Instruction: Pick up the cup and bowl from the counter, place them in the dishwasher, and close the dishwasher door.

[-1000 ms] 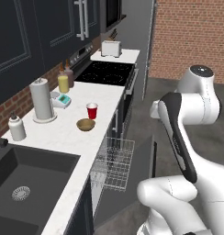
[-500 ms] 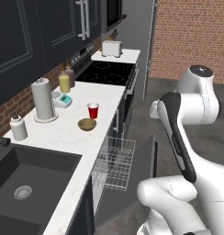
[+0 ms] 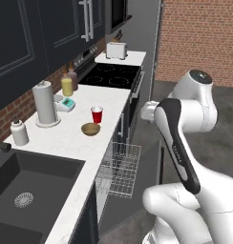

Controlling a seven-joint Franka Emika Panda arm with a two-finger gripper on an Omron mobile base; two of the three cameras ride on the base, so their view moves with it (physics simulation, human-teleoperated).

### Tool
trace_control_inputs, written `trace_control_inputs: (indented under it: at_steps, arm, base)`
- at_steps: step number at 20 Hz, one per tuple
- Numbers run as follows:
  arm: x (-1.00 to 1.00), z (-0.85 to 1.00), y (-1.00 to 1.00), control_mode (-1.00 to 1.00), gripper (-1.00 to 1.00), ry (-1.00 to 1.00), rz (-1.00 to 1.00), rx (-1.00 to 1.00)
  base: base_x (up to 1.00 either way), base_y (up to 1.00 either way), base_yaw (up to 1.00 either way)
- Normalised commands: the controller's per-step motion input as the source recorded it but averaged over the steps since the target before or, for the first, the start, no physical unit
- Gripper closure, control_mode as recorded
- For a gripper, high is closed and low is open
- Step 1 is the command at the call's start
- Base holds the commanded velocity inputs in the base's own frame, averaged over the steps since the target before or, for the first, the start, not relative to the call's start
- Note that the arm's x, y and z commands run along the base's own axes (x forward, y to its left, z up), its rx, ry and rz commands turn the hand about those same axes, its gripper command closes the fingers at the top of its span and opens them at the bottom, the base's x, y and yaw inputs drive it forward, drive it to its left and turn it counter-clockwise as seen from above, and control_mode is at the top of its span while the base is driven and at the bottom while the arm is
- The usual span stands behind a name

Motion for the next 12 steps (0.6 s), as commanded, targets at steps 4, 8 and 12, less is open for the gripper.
trace_control_inputs:
  at_steps: [4,8,12]
  arm:
    - [0.63,-0.14,1.0,-1.0,-1.0,-0.03,0.0,0.11]
    - [0.98,-0.23,0.75,-1.0,-1.0,0.0,-0.05,0.0]
    - [0.96,-0.24,0.09,-1.0,-1.0,0.07,-0.11,0.0]
  base:
    - [0.0,0.0,0.0]
    - [0.0,0.0,0.0]
    - [0.0,0.0,0.0]
